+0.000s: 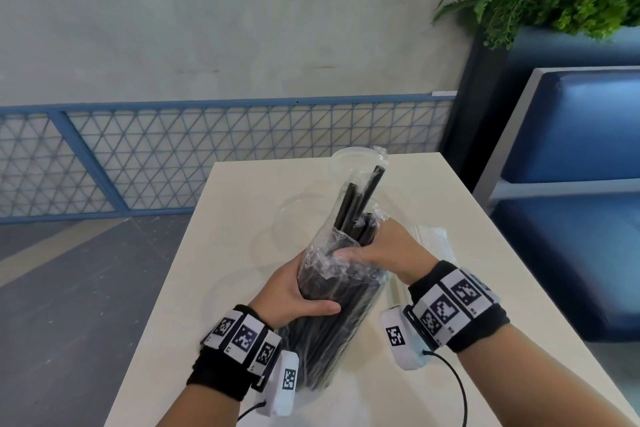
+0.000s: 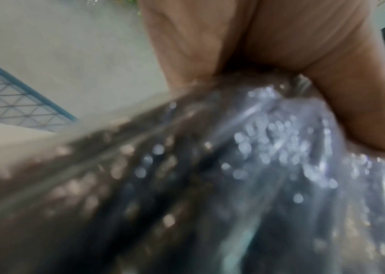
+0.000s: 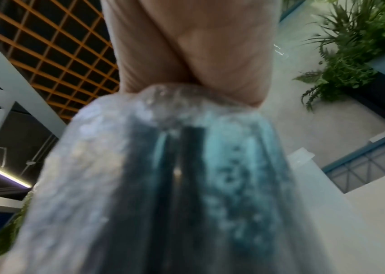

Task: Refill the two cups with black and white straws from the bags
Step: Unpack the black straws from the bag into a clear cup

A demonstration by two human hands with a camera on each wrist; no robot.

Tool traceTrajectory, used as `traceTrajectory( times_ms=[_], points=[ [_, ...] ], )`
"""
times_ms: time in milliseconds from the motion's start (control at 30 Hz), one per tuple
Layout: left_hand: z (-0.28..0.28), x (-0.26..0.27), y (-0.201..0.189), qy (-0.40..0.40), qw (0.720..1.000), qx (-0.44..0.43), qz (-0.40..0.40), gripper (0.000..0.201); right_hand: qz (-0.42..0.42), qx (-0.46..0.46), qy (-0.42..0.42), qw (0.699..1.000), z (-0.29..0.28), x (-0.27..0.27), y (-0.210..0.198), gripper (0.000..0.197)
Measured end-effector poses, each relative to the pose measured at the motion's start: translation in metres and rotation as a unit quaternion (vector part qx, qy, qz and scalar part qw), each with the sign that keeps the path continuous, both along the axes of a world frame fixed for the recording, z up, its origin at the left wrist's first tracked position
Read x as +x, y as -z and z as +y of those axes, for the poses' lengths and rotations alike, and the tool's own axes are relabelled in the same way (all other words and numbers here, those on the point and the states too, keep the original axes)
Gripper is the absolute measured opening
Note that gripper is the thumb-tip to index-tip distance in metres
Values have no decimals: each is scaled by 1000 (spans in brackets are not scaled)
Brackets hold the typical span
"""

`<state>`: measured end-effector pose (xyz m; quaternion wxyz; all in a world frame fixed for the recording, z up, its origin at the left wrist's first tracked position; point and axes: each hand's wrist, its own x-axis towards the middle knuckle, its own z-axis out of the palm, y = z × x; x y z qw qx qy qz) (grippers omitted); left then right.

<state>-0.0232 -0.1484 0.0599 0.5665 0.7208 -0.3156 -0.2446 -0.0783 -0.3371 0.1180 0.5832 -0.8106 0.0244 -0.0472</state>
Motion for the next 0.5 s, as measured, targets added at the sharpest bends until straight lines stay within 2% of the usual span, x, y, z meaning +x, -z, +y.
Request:
traceTrajectory(
  times_ms=[133, 267, 433, 500],
  points=[
    [0, 1, 5, -14, 1000, -4, 28, 73, -12, -38, 50, 998, -1, 5, 0, 33],
    [3, 3, 8, -26, 999, 0, 26, 72, -31, 16, 83, 996, -19, 12, -16, 30],
    [0, 1, 3, -17, 1000, -6, 19, 71, 23, 110, 10, 994, -2, 7, -14, 33],
    [-2, 1, 0, -7, 1000, -3, 14, 71, 16, 136, 22, 990, 9, 7, -5, 33]
  ],
)
